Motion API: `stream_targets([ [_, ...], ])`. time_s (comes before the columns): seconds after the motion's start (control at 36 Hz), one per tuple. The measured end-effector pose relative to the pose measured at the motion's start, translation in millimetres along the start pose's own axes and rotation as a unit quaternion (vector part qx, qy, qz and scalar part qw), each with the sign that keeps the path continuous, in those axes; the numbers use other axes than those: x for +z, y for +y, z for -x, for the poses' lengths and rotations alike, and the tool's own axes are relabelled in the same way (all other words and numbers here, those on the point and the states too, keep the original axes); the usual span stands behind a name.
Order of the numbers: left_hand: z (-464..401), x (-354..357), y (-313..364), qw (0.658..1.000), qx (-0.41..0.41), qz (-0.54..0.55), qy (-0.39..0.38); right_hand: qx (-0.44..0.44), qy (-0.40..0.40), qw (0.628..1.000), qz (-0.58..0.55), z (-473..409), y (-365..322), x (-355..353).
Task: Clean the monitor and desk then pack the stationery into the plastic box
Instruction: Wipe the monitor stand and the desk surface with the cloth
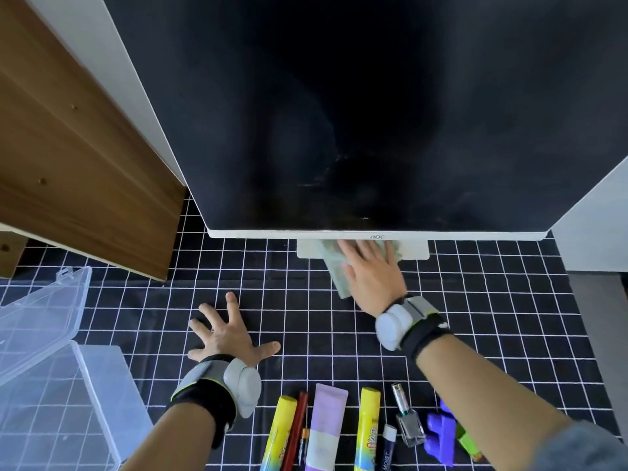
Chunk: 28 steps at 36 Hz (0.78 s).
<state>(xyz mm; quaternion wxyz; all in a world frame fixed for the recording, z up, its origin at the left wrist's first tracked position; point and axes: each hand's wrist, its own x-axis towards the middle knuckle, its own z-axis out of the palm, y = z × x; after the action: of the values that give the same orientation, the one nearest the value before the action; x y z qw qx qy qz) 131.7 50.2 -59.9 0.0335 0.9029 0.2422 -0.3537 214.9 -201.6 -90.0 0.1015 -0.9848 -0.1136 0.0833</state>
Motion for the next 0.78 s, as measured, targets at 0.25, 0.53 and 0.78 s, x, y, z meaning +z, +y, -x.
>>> stream_targets([
  [0.25,-2.4,1.3,-0.5,1.0,0.002,-0.004,-0.007,0.113,0.102,0.988,-0.007,19.3,58.4,-7.0],
  [0.53,-5.5,5.9,-2.4,1.0,0.002,-0.013,0.009,0.101,0.126,0.986,-0.048,7.4,-17.2,5.9],
  [0.78,0.8,2.5,-3.1,1.0,0.006,-0.011,0.003,0.148,0.004,0.925,-0.35,14.8,-63.4,-26.7],
])
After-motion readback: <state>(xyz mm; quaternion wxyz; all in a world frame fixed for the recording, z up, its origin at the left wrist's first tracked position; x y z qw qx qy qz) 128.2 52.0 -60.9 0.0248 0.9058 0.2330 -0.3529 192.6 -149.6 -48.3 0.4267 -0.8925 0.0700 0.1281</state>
